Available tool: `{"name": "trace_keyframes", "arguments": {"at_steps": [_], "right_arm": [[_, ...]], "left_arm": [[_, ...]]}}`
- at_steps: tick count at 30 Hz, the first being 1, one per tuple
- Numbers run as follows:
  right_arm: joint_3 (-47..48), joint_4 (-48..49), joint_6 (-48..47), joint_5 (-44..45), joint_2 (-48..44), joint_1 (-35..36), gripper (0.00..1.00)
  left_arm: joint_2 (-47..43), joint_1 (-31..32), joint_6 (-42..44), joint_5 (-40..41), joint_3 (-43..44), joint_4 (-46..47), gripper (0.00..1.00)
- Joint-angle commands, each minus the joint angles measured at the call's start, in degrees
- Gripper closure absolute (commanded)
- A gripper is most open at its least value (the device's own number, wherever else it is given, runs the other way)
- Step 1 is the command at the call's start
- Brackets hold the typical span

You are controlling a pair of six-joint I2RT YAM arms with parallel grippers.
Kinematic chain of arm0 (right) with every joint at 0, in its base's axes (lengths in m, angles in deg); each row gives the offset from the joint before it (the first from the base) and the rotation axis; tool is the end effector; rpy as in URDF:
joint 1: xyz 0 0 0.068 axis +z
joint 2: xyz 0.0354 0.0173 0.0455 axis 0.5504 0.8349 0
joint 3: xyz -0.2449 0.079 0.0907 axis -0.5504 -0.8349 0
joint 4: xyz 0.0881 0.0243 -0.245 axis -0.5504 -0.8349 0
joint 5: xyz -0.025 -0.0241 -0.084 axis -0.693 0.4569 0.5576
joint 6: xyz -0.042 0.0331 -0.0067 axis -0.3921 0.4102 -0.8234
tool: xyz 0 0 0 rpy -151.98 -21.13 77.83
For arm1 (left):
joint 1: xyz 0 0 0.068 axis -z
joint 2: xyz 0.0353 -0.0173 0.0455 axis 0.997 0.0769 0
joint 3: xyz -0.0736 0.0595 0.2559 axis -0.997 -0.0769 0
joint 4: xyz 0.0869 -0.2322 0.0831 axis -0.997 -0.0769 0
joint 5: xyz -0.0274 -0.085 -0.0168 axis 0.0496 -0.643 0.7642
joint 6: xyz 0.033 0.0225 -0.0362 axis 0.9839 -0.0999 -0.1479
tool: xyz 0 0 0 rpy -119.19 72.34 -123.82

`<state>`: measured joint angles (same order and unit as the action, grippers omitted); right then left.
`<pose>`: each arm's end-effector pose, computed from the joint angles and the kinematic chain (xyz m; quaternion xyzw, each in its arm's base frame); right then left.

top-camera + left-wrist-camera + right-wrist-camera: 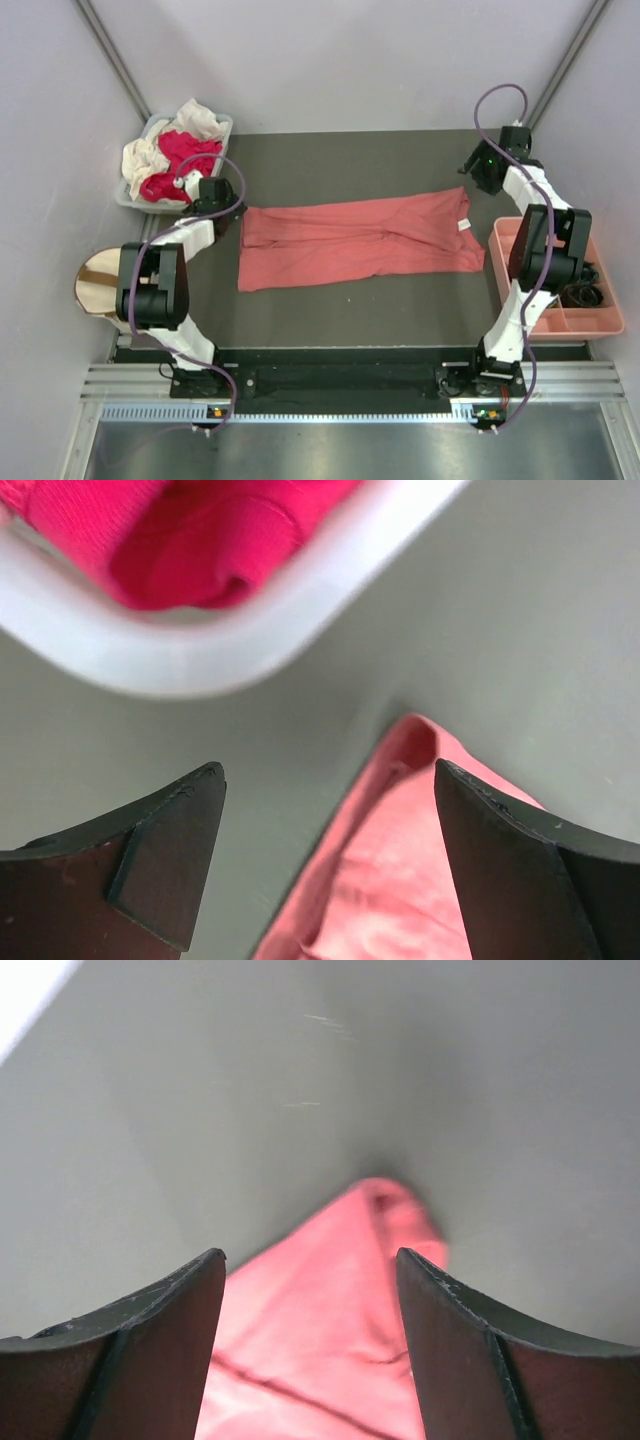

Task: Fold and stack the t-shirts
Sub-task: Fold the other side of the tshirt into a rectangle

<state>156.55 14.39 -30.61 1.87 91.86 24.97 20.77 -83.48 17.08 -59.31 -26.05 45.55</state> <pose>0.4393 -0.0617 0.2310 0.2911 0.8753 0.1166 0.3683 0.3546 -0.0024 0.1875 -0.3358 0.8384 -0.0091 0.4292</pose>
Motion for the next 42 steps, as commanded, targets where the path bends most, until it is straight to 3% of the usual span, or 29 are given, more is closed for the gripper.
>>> {"name": "trace_keyframes", "arguments": {"at_steps": [1,14,27,36,42], "right_arm": [[-1.1,3.6,-2.5,-3.2,-8.1,4.1,0.31],[-15.7,1.9,-1.2,-3.7,-18.4,11.3,0.3],[-23.3,3.1,0.3,-2.8,-18.9,13.6,0.3],[-27.0,3.5,0.7,-0.5,-17.8,14.1,0.3],[-27.2,3.9,0.9,-1.1,-17.2,14.1,0.3]], "left_arm": [[-5.6,1.9,-0.7,-1.4,-2.3,1.2,0.11],[-11.5,10.7,0.1,0.3,-10.2,0.7,0.2],[-9.5,10.7,0.8,3.3,-10.9,1.7,0.31],[-6.6,10.7,0.7,2.9,-10.5,3.2,0.48],[-5.0,10.7,0.8,3.7,-10.1,3.7,0.49]]}}
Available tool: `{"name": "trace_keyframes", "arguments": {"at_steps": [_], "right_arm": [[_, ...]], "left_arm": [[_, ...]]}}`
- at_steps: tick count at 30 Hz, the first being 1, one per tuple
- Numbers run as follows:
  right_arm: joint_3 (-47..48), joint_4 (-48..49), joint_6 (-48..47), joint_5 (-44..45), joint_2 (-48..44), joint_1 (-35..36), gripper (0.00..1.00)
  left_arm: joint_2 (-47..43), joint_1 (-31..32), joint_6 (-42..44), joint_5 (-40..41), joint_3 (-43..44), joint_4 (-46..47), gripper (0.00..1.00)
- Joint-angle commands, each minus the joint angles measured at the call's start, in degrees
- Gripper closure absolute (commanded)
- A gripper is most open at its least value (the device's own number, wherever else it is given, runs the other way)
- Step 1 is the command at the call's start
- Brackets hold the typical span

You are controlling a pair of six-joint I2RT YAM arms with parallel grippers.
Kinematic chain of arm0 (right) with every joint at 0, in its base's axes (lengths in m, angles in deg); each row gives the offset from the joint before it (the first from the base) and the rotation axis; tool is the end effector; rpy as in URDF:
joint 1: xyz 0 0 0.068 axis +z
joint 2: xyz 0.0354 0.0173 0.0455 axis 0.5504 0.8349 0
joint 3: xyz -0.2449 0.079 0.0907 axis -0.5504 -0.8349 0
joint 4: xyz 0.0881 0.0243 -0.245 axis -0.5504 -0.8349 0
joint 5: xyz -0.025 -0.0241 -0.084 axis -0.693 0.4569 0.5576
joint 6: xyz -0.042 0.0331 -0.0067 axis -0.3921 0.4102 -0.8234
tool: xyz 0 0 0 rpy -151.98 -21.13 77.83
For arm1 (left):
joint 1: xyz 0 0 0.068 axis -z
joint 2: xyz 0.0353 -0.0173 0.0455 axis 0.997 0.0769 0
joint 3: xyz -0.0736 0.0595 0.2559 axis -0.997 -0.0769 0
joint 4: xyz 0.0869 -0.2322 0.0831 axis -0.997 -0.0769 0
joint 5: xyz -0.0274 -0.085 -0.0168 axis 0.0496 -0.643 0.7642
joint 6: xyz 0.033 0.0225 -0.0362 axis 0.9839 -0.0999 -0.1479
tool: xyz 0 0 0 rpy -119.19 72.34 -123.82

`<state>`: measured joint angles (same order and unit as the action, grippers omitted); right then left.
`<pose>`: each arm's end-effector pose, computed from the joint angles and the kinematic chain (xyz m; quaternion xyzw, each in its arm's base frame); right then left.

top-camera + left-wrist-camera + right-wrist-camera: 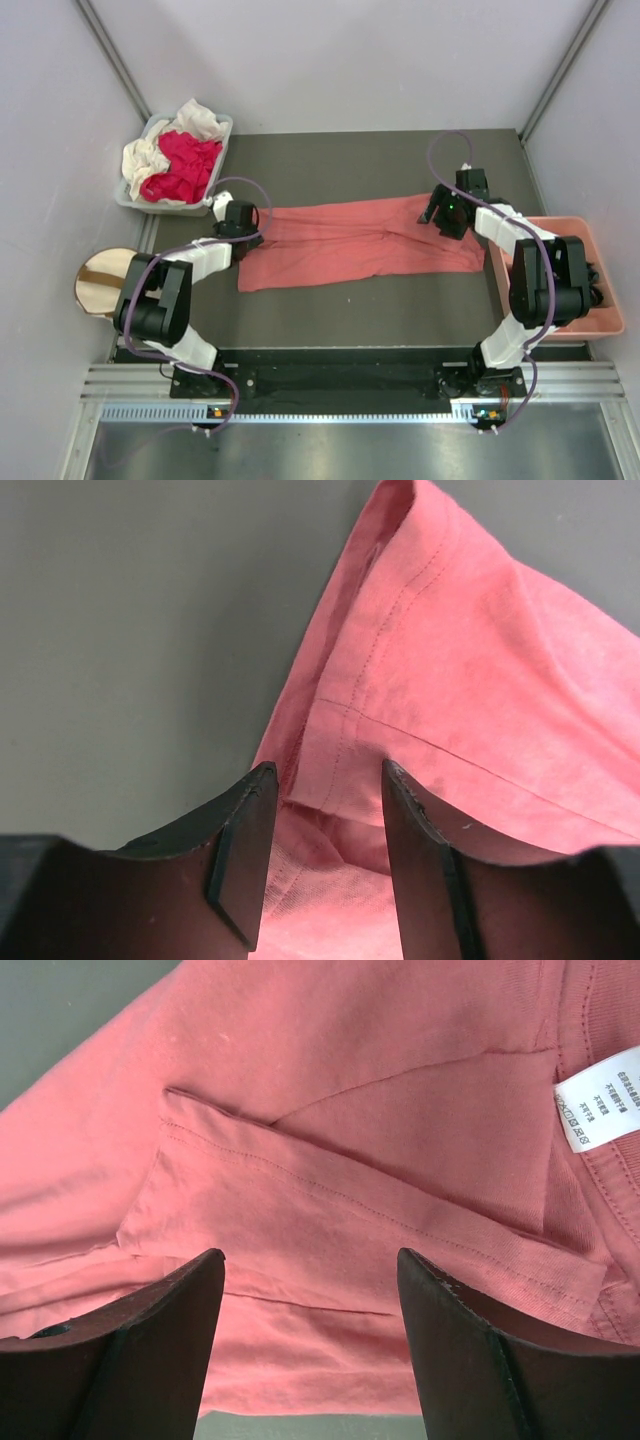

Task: Fold and stack the t-shirts
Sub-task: Fold the other side of the tshirt into a rectangle

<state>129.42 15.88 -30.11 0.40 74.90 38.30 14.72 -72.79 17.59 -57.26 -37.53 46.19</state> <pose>0.3409 0.0335 0.1955 0.1967 0.9275 0.1508 0.2798 0.3030 -0.0567 0.1624 -0.2560 0.8802 -0.0135 0.3993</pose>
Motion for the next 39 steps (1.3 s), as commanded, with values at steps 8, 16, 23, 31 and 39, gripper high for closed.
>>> {"name": "trace_keyframes", "arguments": {"at_steps": [8,16,23,31,39], "right_arm": [[0.0,2.0,0.2,0.6,-0.3,0.8,0.3],[0.1,2.5,0.4,0.1,0.1,0.8,0.3],[0.0,2.7,0.5,-0.1,0.7,0.9,0.3],[0.0,3.1,0.9,-0.2,1.0,0.9,0.3],[0.0,3.1,1.1,-0.1,1.3,1.3,0.3]], "left_arm": [[2.5,0.0,0.7,2.2,3.0,3.1,0.65],[2.2,0.0,1.2,2.7,4.5,1.6,1.0],[-1.3,0.0,1.8,3.4,4.2,0.2,1.0],[-6.5,0.0,1.6,3.4,1.5,-2.7,1.0],[-9.8,0.0,1.4,1.3,-1.3,-3.9,1.0]]}}
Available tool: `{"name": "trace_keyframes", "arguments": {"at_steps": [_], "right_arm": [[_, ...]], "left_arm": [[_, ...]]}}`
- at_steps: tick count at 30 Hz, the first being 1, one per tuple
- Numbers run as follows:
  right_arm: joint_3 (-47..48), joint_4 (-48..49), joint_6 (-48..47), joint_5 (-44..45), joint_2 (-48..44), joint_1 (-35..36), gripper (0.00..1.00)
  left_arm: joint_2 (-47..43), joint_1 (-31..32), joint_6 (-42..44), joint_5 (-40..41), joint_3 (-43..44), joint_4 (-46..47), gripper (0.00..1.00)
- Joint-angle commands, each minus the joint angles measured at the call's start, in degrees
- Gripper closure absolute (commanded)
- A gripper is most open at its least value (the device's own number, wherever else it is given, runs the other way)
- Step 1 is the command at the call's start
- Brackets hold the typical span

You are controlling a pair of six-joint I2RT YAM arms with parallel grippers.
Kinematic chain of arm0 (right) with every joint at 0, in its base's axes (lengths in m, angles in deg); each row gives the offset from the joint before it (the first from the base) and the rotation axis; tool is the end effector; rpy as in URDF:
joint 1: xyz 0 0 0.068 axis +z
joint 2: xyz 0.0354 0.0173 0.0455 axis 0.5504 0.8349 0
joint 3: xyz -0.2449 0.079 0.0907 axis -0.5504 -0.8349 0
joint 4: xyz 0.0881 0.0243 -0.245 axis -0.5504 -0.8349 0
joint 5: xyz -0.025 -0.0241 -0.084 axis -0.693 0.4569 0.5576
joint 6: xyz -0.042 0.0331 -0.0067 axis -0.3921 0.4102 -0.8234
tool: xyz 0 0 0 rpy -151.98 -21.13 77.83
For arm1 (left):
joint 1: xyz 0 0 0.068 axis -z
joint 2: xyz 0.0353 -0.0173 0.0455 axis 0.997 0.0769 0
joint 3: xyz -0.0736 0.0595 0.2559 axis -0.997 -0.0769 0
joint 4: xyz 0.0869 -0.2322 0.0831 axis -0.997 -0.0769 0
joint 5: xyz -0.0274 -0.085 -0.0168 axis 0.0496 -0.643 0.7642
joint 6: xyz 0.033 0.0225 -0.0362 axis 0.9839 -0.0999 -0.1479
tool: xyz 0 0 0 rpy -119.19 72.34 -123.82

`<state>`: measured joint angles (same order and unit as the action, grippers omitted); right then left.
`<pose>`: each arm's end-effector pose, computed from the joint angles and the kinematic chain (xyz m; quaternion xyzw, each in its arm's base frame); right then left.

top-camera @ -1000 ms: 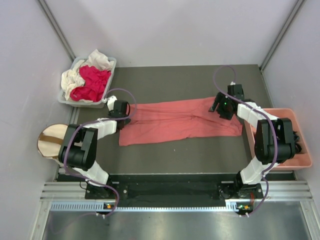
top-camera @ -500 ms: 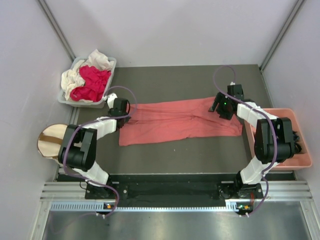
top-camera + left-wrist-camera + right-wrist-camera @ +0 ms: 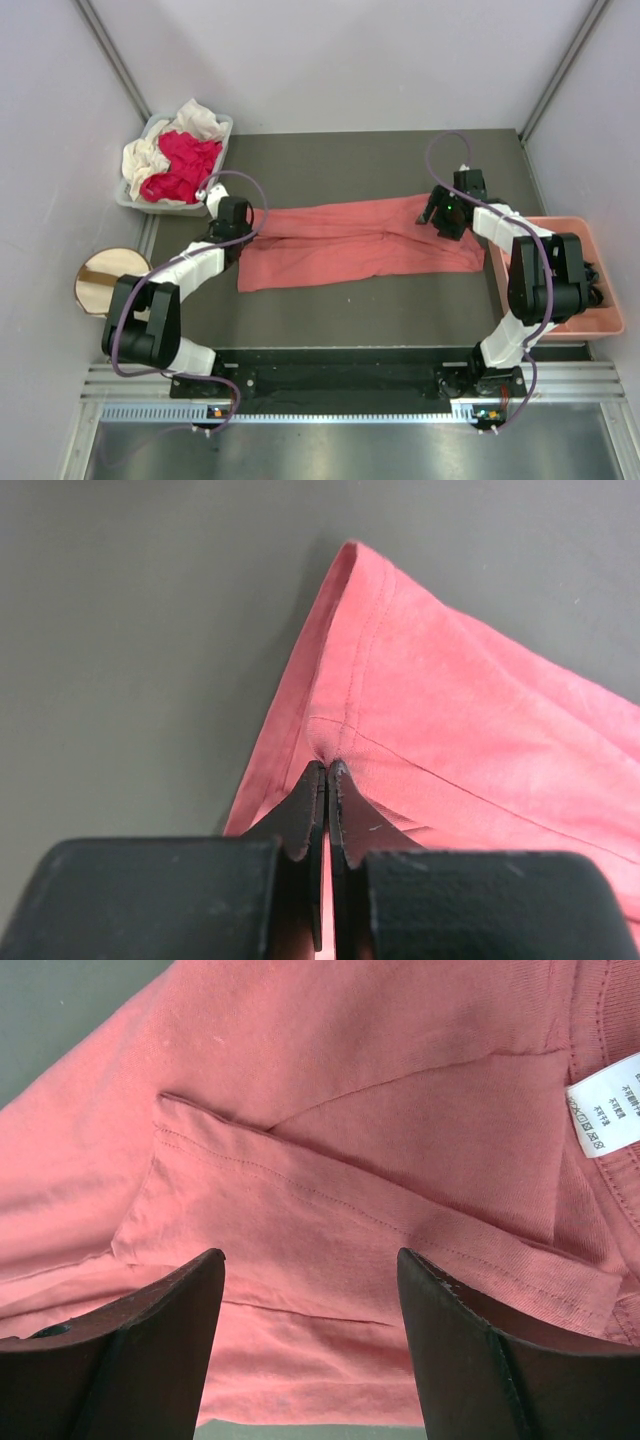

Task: Fold and stack the t-shirts
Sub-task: Fold the other side of the tshirt into a rectangle

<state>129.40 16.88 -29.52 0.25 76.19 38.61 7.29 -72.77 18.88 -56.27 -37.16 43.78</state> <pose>0.3439 0.0358 0.1892 0.1989 0.9278 0.1534 0.2757 0.2927 -0.0538 0.1979 -0.2526 0.8617 -0.0222 0.4396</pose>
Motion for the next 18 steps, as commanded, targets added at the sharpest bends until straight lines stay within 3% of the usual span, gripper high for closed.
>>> {"name": "trace_keyframes", "arguments": {"at_steps": [1,9,14,15,18], "right_arm": [[0.0,2.2,0.6,0.1,0.0,1.1,0.3],[0.3,2.0,0.6,0.1,0.3,1.4,0.3],[0.3,2.1,0.8,0.1,0.3,1.6,0.3],[0.2,2.1,0.8,0.1,0.3,1.6,0.3],[0.3,2.1,0.8,0.1,0.3,1.6,0.3]], "left_arm": [[-2.6,0.0,0.0,-0.2,-2.1,-1.5,1.0],[-5.4,0.4,-1.5,-1.3,-6.5,-2.4,0.99],[-6.1,0.5,-2.4,-1.0,-8.3,-3.3,0.93],[-6.1,0.5,-2.6,-1.0,-8.4,-3.5,0.91],[-5.9,0.5,-2.8,-0.5,-8.7,-3.8,0.68]]}}
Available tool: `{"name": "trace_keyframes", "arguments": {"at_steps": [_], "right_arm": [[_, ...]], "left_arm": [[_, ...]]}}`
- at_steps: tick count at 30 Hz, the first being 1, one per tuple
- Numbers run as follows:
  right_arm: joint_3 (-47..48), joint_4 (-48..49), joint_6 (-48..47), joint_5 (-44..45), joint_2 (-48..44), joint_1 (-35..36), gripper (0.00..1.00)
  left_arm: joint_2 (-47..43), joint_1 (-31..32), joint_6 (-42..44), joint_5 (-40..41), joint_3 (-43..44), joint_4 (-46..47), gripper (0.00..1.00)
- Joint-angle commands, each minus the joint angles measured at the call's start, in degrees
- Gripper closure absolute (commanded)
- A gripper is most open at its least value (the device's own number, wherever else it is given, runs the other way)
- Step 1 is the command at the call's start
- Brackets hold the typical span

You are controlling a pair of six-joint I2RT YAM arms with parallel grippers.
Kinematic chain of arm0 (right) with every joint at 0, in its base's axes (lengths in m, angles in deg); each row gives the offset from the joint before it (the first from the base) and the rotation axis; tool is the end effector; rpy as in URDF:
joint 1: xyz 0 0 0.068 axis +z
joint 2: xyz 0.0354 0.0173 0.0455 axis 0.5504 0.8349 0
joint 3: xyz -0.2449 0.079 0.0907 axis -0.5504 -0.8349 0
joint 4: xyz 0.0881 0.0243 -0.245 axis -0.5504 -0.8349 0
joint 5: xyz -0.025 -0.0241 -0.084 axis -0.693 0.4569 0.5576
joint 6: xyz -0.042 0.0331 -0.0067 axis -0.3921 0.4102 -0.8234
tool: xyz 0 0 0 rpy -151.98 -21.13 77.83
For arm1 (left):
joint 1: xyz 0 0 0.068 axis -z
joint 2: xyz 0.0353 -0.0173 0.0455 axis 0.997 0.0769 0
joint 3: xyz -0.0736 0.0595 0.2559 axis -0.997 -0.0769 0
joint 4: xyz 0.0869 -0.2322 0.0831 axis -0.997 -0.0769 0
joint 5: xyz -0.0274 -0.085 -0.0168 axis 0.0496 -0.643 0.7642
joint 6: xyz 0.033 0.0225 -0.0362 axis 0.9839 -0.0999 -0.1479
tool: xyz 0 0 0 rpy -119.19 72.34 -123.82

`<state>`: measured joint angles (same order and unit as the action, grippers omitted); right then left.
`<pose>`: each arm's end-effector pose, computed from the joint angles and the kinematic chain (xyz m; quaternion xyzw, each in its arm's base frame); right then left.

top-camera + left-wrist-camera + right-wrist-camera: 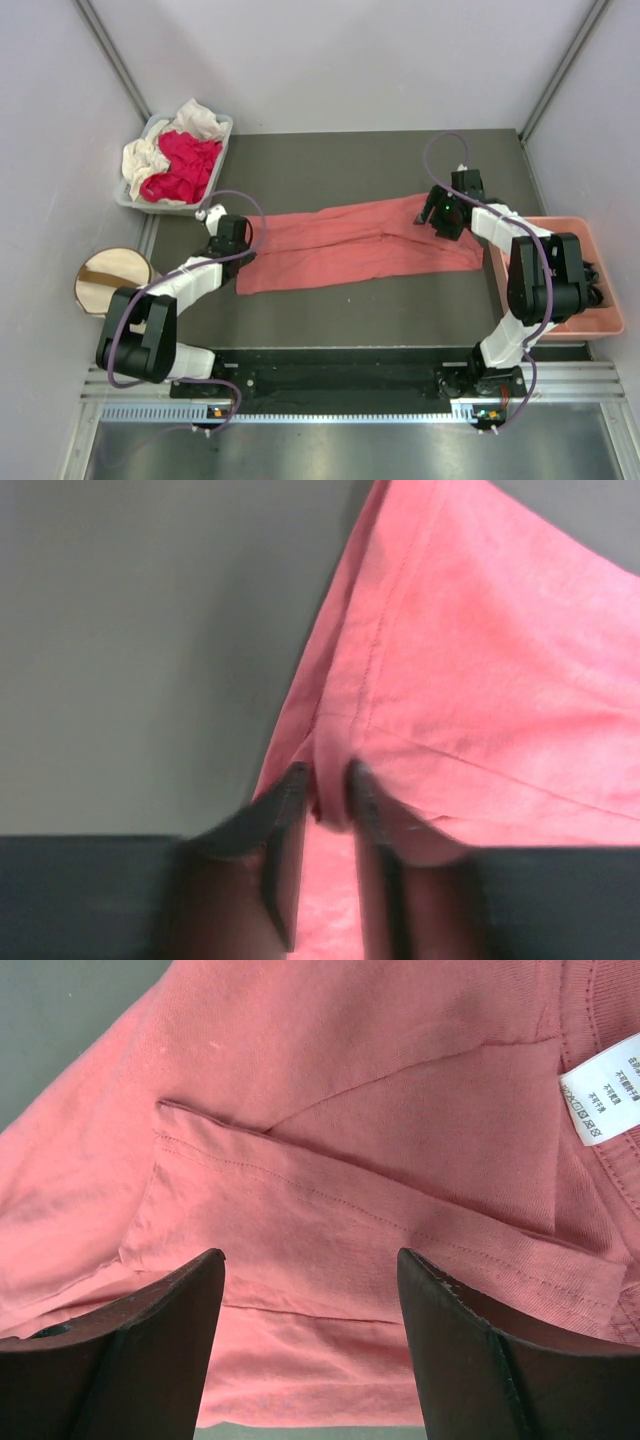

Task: Fold and stack the t-shirts
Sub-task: Fold the other side of the tshirt into a rectangle, then rotate the tshirt 90 degrees

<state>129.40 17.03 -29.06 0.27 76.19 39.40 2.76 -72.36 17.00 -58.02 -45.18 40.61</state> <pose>0.3436 0.0405 0.1894 0.1961 0.9280 0.1567 0.2753 0.2571 -0.0487 0.1717 -0.2543 0.8857 -0.0177 0.3881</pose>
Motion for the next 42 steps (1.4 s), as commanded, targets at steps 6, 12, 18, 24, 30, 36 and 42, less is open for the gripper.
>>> {"name": "trace_keyframes", "arguments": {"at_steps": [6,12,18,24,30,36,42], "right_arm": [[0.2,1.2,0.2,0.8,-0.4,0.9,0.3],[-0.5,0.3,0.1,1.6,-3.6,0.9,0.3],[-0.3,-1.3,0.2,2.3,-5.8,0.9,0.3],[-0.6,-3.8,1.1,4.1,-9.6,0.9,0.3],[-5.6,-5.7,2.9,4.5,-16.5,1.1,0.3],[-11.3,-8.5,5.2,5.8,-25.1,3.0,0.3],[-16.5,-11.2,7.5,5.8,-34.8,4.6,0.29]], "left_arm": [[-1.3,0.0,-1.7,3.1,1.5,-3.4,0.15],[-5.7,0.1,-2.7,4.0,5.5,-5.3,0.11],[-9.7,0.1,-0.7,7.7,8.8,-7.9,0.18],[-11.3,0.1,2.2,6.6,8.4,-3.5,0.23],[-2.9,0.3,5.8,-4.5,10.5,9.3,0.27],[9.1,4.3,13.1,-10.9,20.5,12.5,0.15],[25.2,7.9,20.4,-27.0,34.8,15.1,0.01]]}}
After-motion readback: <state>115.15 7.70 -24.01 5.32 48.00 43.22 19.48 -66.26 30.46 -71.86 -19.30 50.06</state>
